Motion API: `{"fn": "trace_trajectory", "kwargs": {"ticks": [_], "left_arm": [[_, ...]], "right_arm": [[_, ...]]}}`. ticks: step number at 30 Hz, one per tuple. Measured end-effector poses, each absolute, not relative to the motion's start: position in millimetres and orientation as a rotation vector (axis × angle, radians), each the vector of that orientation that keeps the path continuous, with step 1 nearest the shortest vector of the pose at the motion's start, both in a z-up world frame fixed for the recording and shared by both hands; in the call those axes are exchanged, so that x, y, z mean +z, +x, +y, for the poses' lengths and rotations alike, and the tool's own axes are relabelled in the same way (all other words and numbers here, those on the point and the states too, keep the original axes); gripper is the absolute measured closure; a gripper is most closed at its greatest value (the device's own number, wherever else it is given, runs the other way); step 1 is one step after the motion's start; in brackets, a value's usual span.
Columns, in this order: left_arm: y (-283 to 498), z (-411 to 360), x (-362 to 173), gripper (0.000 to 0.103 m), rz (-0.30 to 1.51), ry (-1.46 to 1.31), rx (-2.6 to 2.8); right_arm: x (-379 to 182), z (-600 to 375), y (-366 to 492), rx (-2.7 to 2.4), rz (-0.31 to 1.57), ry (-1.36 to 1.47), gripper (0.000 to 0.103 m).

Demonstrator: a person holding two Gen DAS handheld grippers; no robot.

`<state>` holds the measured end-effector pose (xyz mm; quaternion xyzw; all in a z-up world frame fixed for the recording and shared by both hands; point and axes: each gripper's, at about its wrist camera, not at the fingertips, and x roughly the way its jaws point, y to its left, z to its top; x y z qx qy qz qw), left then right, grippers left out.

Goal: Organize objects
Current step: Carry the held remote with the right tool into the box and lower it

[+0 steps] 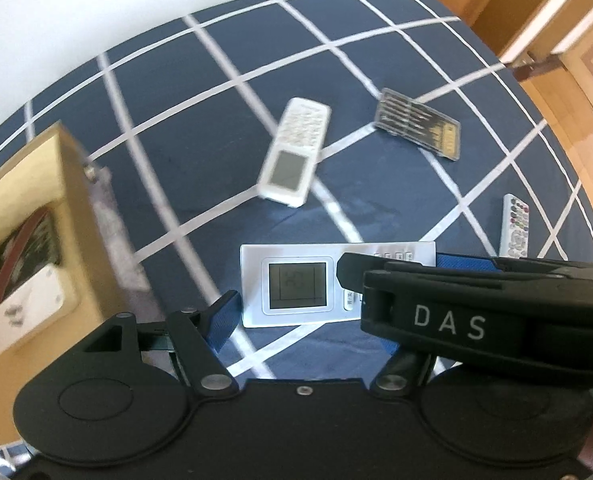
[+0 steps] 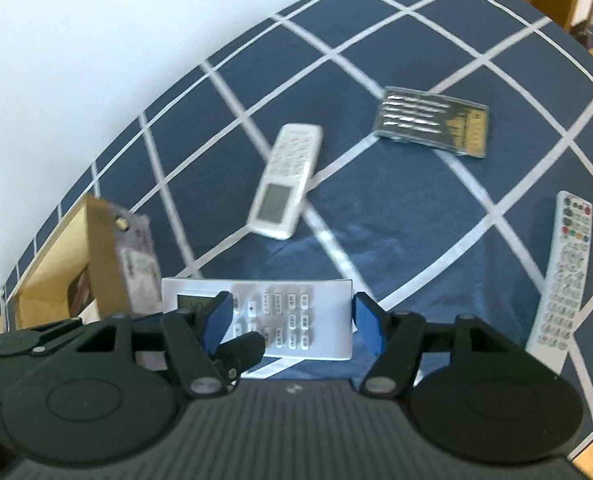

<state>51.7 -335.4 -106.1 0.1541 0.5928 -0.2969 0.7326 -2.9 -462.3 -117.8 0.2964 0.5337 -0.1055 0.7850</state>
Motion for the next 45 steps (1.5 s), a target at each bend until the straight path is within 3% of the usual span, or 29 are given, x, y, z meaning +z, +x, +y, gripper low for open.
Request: {"fn": "trace_trajectory", "kwargs": {"ticks": [27, 45], "left_arm": [[82, -115, -88, 0.036, 1.284, 0.037, -0.315], [140, -56, -153, 0.036, 1.390, -0.065, -0.210]], "right_arm": [[-96, -246, 61, 0.113, 1.213, 0.364, 0.038], [-151, -174, 135, 0.213, 1.343, 0.276, 0.038]]}}
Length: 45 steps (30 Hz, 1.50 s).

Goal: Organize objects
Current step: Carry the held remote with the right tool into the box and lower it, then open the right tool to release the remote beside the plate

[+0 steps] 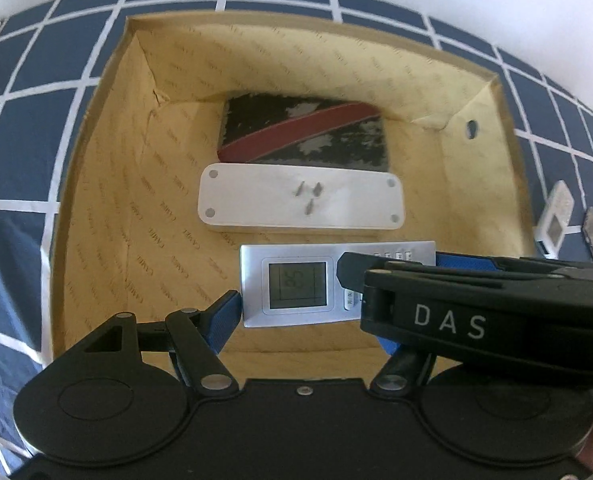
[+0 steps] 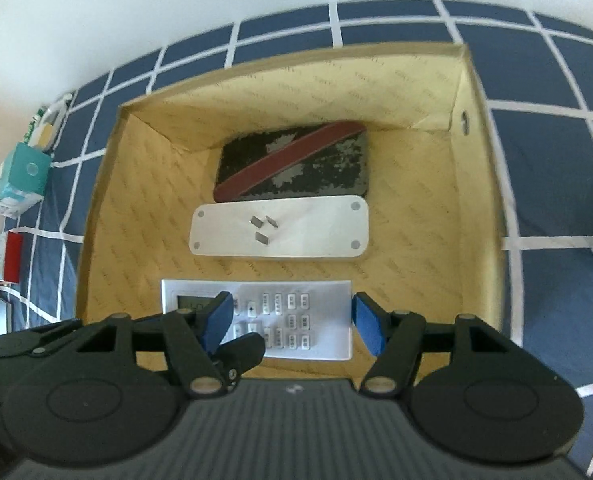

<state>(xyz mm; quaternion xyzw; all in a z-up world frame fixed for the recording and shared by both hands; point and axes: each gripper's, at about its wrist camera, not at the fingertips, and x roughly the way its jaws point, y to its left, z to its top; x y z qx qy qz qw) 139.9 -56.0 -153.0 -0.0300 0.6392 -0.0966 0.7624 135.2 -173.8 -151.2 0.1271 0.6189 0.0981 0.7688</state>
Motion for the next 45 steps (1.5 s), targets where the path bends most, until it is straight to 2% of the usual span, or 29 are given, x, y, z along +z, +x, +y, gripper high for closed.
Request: {"fn": "trace_trajectory", "kwargs": {"ticks": [9, 18, 30, 34, 36, 45], "left_arm": [[160, -57, -187, 0.036, 1.441, -0.053, -0.212], [173, -55, -201, 0.036, 1.478, -0.061, -0.219], [178, -51, -200, 0.035, 1.487, -0.069, -0.211], [180, -52, -197, 0.032, 1.487, -0.060, -0.203], [181, -51, -196, 0.025, 1.485, -0.054, -0.198], [177, -40, -168, 0.024, 1.449, -0.053, -0.167]], "right_arm": [[-192, -173, 154, 0.184, 1.410, 0.310, 0.038], [-209, -173, 166, 0.162, 1.444, 0.318, 0.038], [-216, -172, 171, 0.155, 1.443, 0.315, 0.038], [-217, -172, 171, 0.160, 1.443, 0.312, 0.038], [-216, -172, 170, 0.159, 1.437, 0.308, 0.038], [-200, -173, 161, 0.157, 1.410, 0.310, 0.035]]}}
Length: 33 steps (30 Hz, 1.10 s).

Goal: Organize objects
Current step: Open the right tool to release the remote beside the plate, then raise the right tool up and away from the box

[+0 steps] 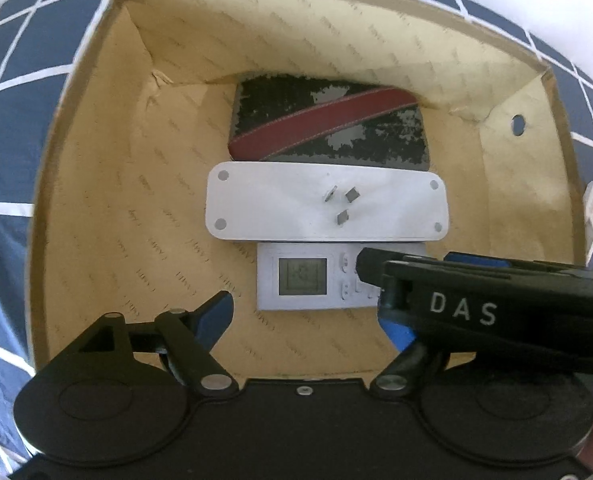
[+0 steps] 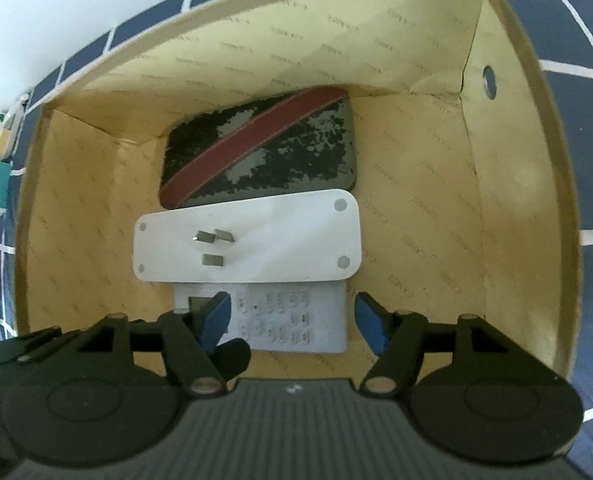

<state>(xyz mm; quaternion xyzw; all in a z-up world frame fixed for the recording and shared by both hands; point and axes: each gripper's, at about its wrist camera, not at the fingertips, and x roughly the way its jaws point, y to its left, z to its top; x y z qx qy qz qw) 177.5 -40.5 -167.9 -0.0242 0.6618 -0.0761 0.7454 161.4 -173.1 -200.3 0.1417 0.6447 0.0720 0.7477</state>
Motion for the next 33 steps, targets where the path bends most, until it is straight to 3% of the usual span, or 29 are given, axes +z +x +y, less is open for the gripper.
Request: {"fn": "trace_trajectory", "kwargs": {"ticks": [11, 22, 33], "left_arm": [[144, -55, -124, 0.003, 1.362, -0.030, -0.125], [103, -71, -87, 0.003, 1.297, 0.014, -0.122], [65, -100, -71, 0.002, 1.264, 0.094, -0.186]], "right_arm": [[-144, -193, 138, 0.170, 1.327, 0.314, 0.018], [-98, -217, 105, 0.161, 1.244, 0.328, 0.007], [-76, -258, 61, 0.079, 1.166, 0.390, 0.006]]}}
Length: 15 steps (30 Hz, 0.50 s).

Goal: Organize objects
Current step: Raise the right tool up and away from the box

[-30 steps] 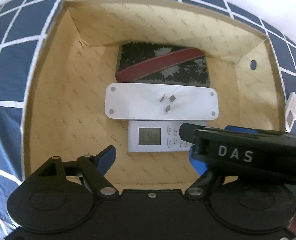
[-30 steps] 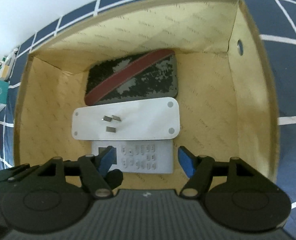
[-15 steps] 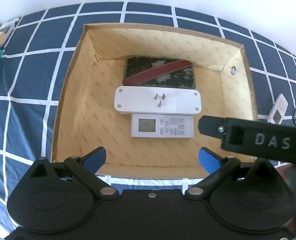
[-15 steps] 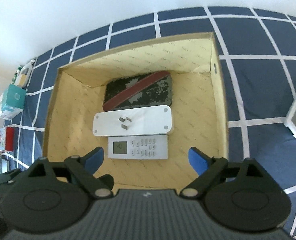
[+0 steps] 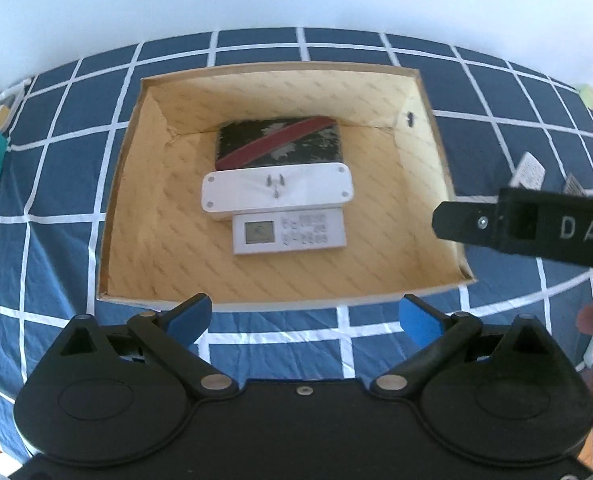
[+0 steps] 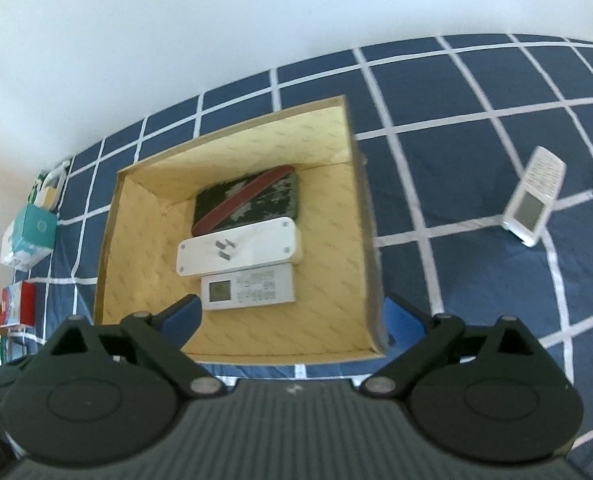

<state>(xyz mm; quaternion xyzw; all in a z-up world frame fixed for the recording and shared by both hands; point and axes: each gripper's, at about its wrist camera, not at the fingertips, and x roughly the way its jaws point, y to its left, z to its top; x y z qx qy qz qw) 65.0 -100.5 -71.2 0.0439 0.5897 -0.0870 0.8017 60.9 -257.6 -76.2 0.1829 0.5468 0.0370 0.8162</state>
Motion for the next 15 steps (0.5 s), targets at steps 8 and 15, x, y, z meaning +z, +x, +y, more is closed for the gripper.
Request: {"fn": "trace_trajectory", "kwargs": {"ticks": [8, 15], "left_arm": [[43, -130, -65, 0.000, 1.254, 0.102, -0.267], [31, -165, -63, 0.000, 1.250, 0.139, -0.295]], "right_arm": [[-70, -295, 28, 0.016, 1.128, 0.429, 0.000], [-70, -328, 8, -0.034, 1.118, 0.444, 0.000]]}}
